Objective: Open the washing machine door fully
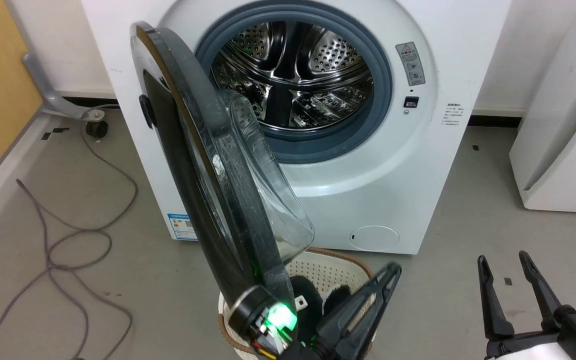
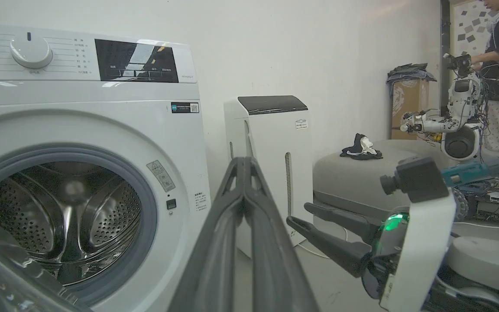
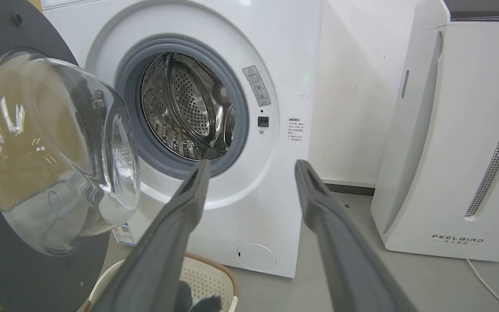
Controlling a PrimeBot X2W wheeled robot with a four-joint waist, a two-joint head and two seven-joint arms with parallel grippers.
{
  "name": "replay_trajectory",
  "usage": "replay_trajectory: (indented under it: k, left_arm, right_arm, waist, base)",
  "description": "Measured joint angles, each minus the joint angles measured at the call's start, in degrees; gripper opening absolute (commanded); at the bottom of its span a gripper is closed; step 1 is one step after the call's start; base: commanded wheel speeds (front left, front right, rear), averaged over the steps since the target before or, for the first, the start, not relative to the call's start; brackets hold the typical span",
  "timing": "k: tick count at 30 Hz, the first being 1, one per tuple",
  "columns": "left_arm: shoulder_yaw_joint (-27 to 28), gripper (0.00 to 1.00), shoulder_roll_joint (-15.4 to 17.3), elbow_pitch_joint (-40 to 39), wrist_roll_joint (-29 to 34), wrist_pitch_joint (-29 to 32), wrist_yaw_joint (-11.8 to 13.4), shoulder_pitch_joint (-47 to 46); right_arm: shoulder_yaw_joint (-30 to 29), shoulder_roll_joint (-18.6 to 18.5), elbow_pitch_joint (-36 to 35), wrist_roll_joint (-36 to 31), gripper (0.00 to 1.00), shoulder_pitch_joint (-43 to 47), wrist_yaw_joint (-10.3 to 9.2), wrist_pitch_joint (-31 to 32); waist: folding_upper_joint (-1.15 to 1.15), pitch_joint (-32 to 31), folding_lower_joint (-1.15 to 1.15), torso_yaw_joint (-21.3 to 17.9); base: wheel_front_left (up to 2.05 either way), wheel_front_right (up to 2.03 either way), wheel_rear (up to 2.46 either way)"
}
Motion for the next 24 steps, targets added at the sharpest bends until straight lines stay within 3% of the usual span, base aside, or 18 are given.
replay_trajectory:
  k: [7, 24]
  left_arm:
    - [-0.1, 0.0, 1.1, 3.8, 1.5, 0.0, -0.2, 2.7]
    - [8.1, 0.0, 1.1, 12.0, -0.7, 0.0, 1.0, 5.3]
  right_arm:
    - [-0.1, 0.0, 0.3, 0.0, 1.0, 0.0, 0.0, 0.0]
    - [-0.8, 0.0, 0.7, 0.0, 1.0, 0.0, 0.0, 0.0]
  waist:
    - [0.0, 0.5, 0.0, 0.7]
    - [0.0, 1.6, 0.0, 2.3]
  base:
    - [0.0, 0.0, 0.0]
    - [0.0, 0.0, 0.0]
